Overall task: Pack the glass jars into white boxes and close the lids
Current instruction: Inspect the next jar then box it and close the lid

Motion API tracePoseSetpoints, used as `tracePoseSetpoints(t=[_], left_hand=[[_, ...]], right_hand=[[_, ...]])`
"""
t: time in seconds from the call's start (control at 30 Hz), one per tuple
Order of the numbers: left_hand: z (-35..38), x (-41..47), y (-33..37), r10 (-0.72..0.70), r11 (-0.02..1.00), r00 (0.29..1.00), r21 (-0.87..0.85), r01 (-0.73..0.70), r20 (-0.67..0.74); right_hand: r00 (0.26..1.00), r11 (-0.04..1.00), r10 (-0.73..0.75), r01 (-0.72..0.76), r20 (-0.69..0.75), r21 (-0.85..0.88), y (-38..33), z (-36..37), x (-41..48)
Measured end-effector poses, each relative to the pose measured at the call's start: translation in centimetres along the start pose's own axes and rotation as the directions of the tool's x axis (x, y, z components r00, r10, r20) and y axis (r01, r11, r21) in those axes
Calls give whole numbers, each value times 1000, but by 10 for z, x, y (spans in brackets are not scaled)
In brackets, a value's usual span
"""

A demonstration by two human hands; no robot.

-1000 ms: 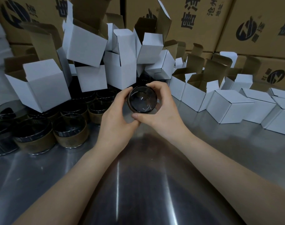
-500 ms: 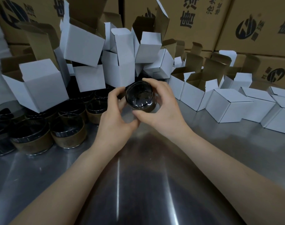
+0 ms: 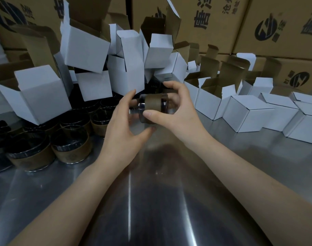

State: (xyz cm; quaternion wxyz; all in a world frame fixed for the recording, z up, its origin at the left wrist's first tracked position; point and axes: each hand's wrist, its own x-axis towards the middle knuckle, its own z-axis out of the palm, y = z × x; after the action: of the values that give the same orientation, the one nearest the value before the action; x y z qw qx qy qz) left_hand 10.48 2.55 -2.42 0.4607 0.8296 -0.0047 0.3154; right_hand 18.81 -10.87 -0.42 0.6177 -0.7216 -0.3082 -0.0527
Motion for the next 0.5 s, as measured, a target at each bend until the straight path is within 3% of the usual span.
tracePoseSetpoints(t=[0.13, 0.3, 0.5], left_hand=[[0, 1, 3, 124, 986, 992, 117, -121, -16], [0, 1, 5, 93, 970, 996, 226, -91, 1], [-2, 1, 4, 31, 992, 999, 124, -26, -32]], right_hand=[[999, 998, -4, 7, 38, -65, 0, 0, -1], [997, 982, -52, 61, 57, -177, -6, 3, -5], [987, 963, -135, 151, 86, -224, -14, 3, -9]])
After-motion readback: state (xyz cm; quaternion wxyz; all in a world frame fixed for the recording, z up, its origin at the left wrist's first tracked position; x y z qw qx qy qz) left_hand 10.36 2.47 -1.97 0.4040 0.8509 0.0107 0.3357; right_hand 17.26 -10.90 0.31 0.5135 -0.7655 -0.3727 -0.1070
